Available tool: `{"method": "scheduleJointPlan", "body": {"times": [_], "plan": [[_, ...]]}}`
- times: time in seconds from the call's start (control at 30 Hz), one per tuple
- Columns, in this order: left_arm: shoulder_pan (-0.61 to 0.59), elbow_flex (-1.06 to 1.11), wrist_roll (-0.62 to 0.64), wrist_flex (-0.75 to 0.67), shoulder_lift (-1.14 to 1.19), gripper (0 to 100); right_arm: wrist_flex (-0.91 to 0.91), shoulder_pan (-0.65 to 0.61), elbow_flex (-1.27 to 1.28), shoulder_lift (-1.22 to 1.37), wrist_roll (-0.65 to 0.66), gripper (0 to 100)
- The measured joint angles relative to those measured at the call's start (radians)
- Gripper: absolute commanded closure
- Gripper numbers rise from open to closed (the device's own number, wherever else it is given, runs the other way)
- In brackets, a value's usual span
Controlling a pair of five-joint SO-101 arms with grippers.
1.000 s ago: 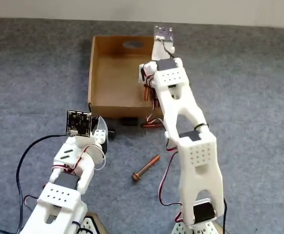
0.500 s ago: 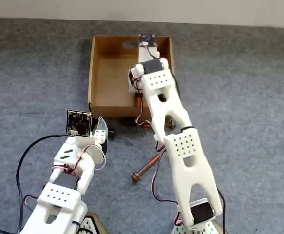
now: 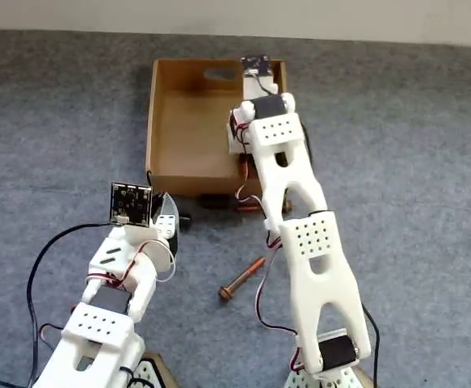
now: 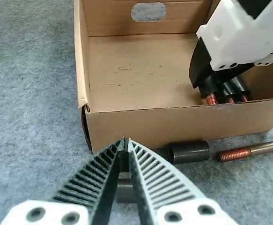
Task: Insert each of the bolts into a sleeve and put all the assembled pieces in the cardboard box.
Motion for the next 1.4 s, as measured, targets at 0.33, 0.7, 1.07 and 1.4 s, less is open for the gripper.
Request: {"method": "scheduleJointPlan", "body": {"times": [0.33,0.7,1.07,1.4], "plan": [[0.000,0.000,0.000,0.000,0.000,99,0.049,-0.069,-0.002,0.002,0.000,99.2],[0.000,0.000,0.000,0.000,0.000,99,0.058,-0.074,-0.002,0.002,-0.115,99.2],[0.000,0.000,0.000,0.000,0.000,99,0.061,-0.054,0.026,0.002,-0.081,99.2],[0.000,0.000,0.000,0.000,0.000,99,0.061,-0.048,0.031,0.002,-0.075,98.8]]}}
